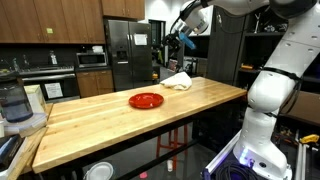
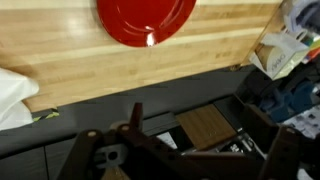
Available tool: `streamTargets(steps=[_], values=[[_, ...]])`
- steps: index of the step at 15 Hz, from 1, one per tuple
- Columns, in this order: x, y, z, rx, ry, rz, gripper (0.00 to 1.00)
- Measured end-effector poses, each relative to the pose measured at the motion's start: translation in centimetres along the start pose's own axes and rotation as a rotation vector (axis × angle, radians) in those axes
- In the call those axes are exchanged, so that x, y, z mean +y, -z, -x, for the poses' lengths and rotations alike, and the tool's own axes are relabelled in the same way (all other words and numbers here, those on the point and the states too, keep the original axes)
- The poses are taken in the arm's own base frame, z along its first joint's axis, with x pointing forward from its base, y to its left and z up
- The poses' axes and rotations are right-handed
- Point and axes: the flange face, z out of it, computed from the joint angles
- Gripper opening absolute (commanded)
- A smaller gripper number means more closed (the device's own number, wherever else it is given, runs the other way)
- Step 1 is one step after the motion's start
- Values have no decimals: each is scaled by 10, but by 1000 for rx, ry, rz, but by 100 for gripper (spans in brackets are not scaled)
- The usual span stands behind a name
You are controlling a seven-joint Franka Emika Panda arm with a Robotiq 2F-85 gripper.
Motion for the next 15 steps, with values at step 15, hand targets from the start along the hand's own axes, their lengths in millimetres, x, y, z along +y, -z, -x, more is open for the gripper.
streamTargets(steps=[15], values=[[120, 20, -145, 540, -592, 88, 100]])
